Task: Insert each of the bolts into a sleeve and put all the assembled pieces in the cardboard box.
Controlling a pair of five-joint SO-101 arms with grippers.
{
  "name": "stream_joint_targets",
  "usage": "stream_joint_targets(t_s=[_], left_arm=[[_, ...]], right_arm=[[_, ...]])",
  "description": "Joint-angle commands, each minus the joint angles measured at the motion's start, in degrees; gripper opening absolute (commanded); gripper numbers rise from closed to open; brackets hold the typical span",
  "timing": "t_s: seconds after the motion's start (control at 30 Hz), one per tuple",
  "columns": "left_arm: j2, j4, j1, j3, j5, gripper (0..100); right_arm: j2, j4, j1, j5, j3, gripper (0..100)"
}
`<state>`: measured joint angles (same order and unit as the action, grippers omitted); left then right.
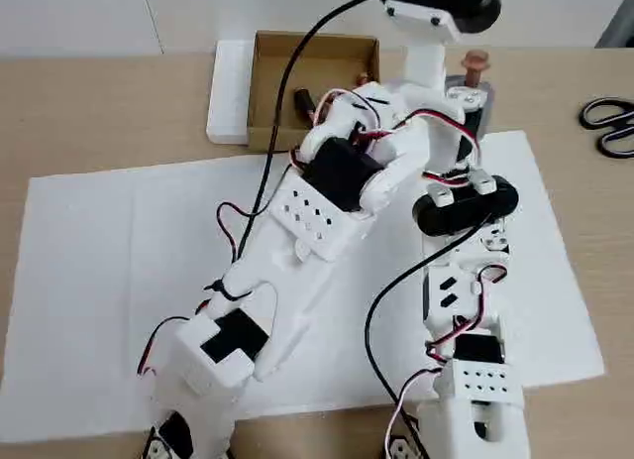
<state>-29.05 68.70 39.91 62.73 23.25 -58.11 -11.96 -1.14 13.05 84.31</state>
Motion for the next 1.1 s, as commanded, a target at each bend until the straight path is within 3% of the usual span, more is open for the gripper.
stream_joint_targets(t_s=[0.0,0.37,1.07], left_arm=[[-0.9,-7.5,0.7,-0.3,-1.6,1],[-6.5,-19.0,0.9,-0.6,-4.1,1],[-7.6,-11.5,5.3,-0.6,-4.0,1]], right_arm=[[0.7,-3.5,-1.0,-0.4,-0.7,0.2],[0.6,-3.6,-8.0,-11.6,-1.1,0.2],[0.7,-3.6,-8.4,-11.5,-4.8,0.2]])
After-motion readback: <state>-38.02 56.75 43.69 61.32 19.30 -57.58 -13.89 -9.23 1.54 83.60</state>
